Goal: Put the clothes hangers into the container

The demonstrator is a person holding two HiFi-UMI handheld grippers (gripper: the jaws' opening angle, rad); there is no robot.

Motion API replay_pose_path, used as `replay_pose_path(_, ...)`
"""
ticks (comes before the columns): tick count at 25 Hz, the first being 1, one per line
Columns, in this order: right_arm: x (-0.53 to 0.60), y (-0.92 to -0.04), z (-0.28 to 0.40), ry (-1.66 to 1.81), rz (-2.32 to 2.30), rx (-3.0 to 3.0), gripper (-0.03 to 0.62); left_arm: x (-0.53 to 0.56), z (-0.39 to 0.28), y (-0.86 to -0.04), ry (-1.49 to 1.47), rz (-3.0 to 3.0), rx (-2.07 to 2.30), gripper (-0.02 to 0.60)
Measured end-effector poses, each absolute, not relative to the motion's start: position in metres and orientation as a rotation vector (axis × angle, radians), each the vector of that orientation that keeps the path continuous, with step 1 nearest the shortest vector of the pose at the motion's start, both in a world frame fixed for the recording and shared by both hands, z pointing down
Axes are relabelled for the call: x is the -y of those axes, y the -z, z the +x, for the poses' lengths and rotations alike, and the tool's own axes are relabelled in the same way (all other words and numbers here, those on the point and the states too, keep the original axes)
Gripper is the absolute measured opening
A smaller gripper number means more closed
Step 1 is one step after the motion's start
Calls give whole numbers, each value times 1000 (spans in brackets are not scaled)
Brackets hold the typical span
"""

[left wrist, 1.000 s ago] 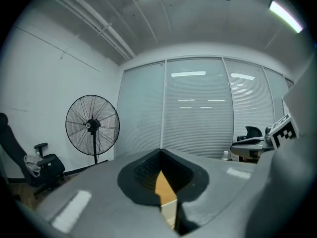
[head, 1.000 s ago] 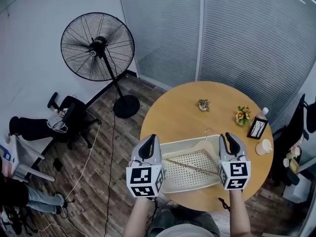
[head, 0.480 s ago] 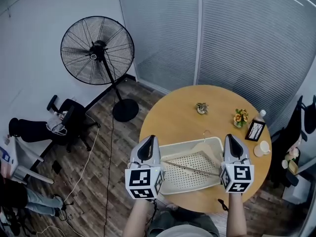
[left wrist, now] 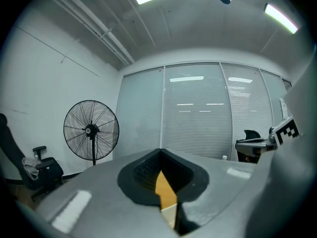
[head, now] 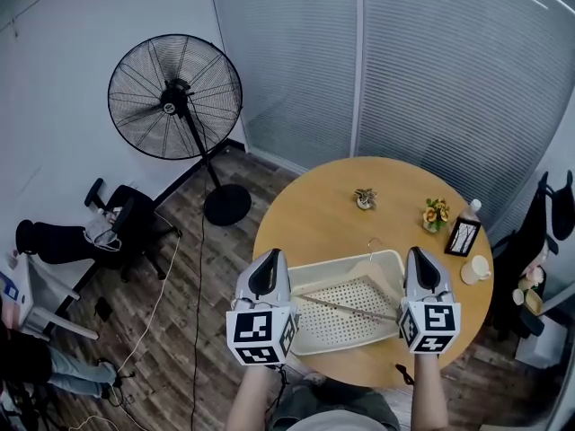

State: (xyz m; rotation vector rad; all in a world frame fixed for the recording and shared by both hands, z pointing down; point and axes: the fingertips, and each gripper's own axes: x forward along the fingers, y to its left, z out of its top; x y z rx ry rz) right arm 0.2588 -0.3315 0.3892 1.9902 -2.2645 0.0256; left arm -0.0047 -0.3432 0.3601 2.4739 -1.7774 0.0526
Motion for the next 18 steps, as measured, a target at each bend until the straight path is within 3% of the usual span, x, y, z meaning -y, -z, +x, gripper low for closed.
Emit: replay_pose_path(18, 328, -386, 259, -28, 2006, 2271, 23, 343, -8, -361, -46, 2473, 1771, 1)
